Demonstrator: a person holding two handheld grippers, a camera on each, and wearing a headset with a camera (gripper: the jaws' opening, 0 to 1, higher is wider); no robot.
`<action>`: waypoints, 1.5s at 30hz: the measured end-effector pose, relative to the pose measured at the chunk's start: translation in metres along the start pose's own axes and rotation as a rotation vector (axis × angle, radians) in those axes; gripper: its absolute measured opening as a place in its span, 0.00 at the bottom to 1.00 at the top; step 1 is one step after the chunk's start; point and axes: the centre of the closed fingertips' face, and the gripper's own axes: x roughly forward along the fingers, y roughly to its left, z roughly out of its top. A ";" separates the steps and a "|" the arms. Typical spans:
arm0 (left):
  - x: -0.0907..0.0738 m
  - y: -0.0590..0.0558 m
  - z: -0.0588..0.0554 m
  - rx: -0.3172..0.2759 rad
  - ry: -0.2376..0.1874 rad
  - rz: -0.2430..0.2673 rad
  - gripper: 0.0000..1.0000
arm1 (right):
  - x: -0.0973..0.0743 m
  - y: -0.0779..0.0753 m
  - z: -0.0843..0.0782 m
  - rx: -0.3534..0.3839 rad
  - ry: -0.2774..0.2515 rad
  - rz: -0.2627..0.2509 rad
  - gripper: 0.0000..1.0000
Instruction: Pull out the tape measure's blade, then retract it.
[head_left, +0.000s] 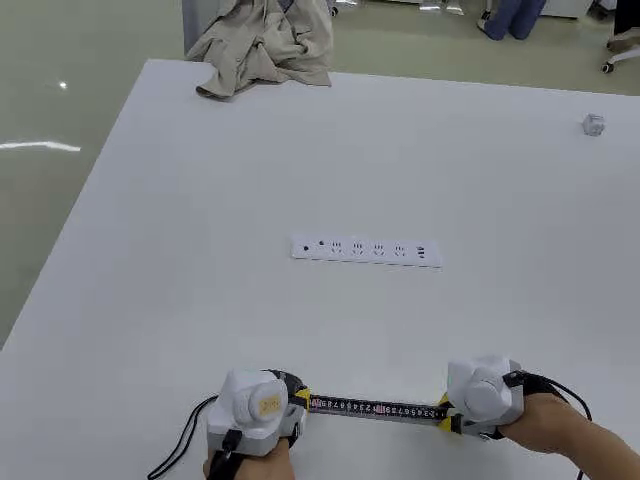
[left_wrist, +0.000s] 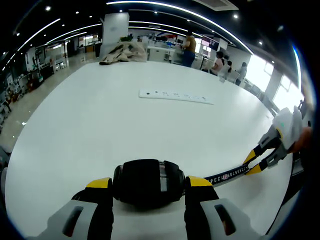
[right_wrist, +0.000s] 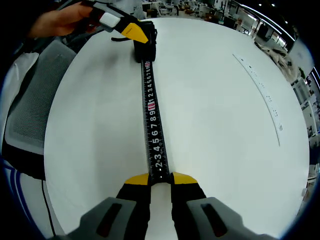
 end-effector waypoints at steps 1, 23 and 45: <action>0.000 0.000 0.000 0.000 0.000 0.000 0.54 | 0.000 0.001 0.002 -0.003 -0.002 0.002 0.14; 0.000 0.000 0.000 0.003 0.003 0.000 0.54 | 0.010 0.003 0.032 -0.051 -0.029 0.010 0.14; 0.000 0.000 0.000 0.000 0.001 -0.002 0.54 | 0.019 0.003 0.052 -0.082 -0.047 0.023 0.14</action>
